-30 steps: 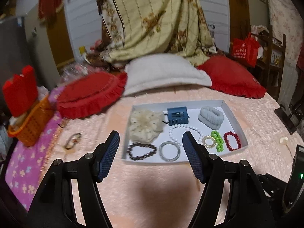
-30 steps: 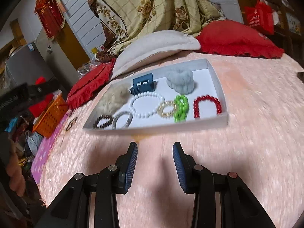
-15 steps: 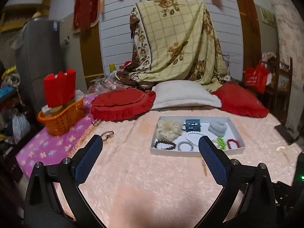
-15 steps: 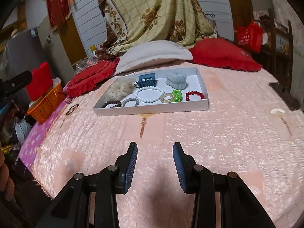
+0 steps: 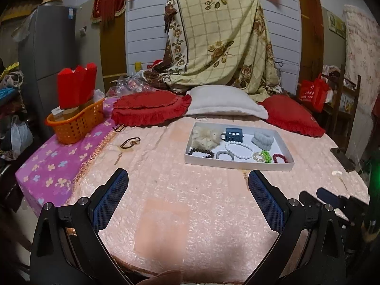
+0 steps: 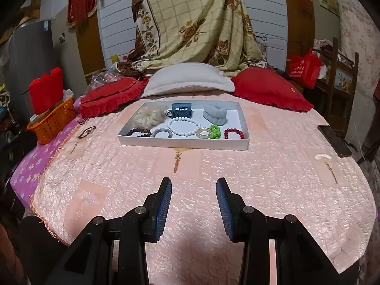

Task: Organize jewelry

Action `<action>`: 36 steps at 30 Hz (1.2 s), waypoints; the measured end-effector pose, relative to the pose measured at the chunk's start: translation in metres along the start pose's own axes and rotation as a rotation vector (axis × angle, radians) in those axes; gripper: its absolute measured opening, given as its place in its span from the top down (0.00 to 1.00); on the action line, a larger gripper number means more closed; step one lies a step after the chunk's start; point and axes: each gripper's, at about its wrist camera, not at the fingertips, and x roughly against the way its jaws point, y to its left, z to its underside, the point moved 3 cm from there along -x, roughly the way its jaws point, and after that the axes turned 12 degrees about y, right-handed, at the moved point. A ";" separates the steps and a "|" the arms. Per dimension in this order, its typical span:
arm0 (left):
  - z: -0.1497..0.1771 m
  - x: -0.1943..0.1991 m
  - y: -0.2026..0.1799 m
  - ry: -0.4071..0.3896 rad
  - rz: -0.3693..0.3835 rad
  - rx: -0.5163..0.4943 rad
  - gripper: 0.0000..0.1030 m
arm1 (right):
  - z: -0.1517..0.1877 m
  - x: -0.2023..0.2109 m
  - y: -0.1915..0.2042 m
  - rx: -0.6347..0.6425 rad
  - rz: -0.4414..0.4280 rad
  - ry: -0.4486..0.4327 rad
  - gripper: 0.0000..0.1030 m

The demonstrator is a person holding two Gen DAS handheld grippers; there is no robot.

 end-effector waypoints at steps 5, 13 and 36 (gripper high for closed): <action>0.007 -0.007 -0.005 0.067 0.023 -0.025 0.02 | 0.001 0.003 -0.007 -0.024 0.026 0.000 0.64; 0.012 -0.023 -0.011 0.147 0.018 -0.047 0.02 | -0.003 -0.003 -0.012 -0.030 0.049 0.040 0.64; 0.002 -0.086 -0.009 0.330 0.002 -0.014 0.02 | -0.040 -0.043 -0.005 0.044 0.067 0.123 0.64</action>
